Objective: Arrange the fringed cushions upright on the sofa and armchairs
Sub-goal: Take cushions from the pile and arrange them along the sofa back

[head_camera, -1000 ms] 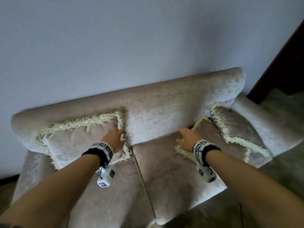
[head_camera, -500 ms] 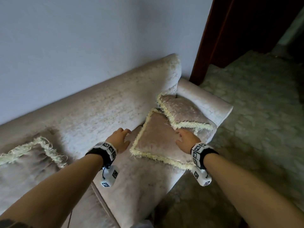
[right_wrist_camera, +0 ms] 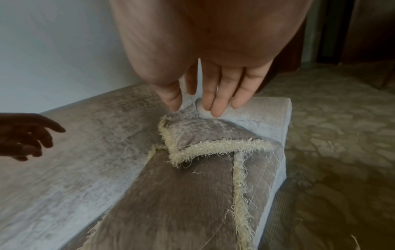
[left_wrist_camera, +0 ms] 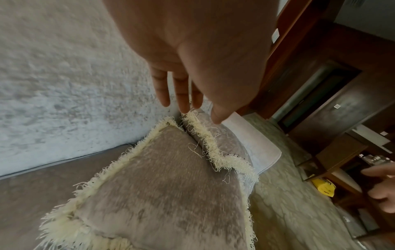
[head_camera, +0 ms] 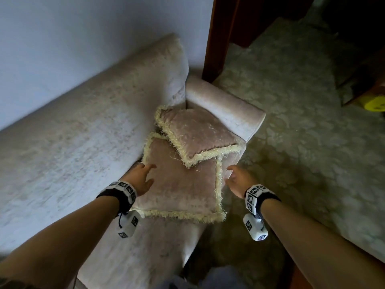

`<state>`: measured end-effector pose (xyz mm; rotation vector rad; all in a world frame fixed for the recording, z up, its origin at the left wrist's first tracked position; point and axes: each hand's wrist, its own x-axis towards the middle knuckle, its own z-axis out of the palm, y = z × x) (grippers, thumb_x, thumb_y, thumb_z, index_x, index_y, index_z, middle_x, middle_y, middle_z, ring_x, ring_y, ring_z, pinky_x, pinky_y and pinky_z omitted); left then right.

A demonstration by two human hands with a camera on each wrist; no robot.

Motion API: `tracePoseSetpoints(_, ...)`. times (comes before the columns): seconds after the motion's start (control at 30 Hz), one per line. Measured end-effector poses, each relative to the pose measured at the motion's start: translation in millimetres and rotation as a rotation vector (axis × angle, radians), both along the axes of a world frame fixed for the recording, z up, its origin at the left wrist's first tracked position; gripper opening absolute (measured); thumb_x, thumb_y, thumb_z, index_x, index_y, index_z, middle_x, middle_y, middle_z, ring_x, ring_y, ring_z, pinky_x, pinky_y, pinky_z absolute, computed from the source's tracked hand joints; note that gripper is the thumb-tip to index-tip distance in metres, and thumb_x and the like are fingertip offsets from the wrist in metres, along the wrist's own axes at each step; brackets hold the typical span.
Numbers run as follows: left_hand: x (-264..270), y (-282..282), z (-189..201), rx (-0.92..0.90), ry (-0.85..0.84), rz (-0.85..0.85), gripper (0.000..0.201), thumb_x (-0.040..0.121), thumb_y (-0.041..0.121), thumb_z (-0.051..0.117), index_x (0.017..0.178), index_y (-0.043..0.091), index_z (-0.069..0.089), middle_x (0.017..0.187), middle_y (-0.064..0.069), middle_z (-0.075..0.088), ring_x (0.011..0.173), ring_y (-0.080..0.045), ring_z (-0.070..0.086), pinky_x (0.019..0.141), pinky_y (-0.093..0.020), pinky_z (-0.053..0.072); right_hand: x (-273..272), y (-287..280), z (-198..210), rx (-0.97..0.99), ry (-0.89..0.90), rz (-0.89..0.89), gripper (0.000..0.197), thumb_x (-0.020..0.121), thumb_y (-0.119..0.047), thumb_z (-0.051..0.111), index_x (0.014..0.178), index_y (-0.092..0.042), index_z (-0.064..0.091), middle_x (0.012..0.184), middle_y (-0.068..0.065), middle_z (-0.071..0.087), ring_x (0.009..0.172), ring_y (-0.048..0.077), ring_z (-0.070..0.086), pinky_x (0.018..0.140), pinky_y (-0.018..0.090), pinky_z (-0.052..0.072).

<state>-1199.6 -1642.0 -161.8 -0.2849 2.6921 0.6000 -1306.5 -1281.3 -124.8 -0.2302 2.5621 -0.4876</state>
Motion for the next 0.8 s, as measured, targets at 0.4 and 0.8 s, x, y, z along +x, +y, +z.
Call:
tracePoseSetpoints(0.4,-93.2,-0.1,-73.3,-0.049,-0.077,0.137,0.056,0.091,0.031,0.059,0.142,0.03,0.036,0.129,-0.012,0.042,0.111,-0.032,0.054,0.093,-0.04,0.046,-129.1,-15.2,-101.1,0.007,-0.169,0.132,0.05,0.092,-0.033,0.06,0.138,-0.027,0.041,0.131,0.004,0.056,0.114,0.024,0.058,0.096,0.04,0.05)
tracePoseSetpoints(0.8,-138.5,-52.3,-219.6,-0.099,-0.281,0.128,0.084,0.081,0.05,0.068,0.149,0.042,0.02,0.136,-0.02,0.043,0.122,-0.036,0.048,0.101,-0.048,0.044,-178.0,-19.7,-262.3,0.021,-0.419,0.18,0.106,0.075,-0.058,0.074,0.152,-0.044,0.001,0.143,0.011,0.034,0.118,0.034,0.056,0.093,0.039,0.048)
